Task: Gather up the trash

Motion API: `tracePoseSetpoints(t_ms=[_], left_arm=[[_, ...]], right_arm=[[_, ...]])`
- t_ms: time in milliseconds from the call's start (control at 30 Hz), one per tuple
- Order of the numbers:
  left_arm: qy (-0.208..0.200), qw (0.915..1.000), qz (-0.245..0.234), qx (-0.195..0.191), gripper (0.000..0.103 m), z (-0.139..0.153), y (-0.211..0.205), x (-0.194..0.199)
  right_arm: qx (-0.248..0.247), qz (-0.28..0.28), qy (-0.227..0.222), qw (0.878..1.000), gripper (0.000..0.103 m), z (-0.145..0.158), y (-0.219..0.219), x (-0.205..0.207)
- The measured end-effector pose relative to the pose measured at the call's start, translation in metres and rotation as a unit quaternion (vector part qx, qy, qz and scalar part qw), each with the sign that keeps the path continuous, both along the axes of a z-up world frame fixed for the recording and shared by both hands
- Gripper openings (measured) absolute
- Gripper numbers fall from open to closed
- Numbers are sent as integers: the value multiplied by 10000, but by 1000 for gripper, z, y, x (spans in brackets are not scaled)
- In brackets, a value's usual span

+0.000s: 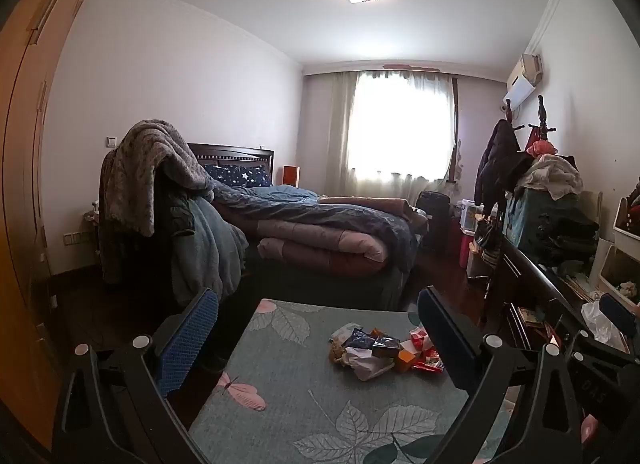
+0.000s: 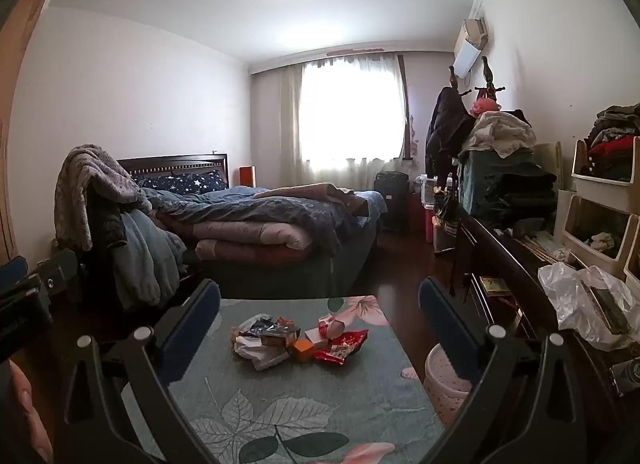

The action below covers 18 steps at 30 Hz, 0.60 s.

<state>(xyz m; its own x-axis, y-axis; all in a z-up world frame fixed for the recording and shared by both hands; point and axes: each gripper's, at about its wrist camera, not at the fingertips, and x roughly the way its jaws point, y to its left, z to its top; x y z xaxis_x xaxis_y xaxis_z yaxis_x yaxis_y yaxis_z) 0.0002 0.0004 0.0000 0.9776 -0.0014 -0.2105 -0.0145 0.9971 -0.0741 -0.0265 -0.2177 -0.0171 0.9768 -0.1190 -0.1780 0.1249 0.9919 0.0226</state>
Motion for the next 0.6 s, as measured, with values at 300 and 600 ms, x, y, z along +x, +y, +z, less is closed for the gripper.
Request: tracePoseSetpoints(t_ms=[300,600], left_arm=[[1,10000,2,-2,99,-1,-3,2],[14,10000,1,-32,99,-9,1,3]], right_arm=[[14,10,-9,10000,100,1,-2,0],[25,23,9,10000,100,-4,-1,1]])
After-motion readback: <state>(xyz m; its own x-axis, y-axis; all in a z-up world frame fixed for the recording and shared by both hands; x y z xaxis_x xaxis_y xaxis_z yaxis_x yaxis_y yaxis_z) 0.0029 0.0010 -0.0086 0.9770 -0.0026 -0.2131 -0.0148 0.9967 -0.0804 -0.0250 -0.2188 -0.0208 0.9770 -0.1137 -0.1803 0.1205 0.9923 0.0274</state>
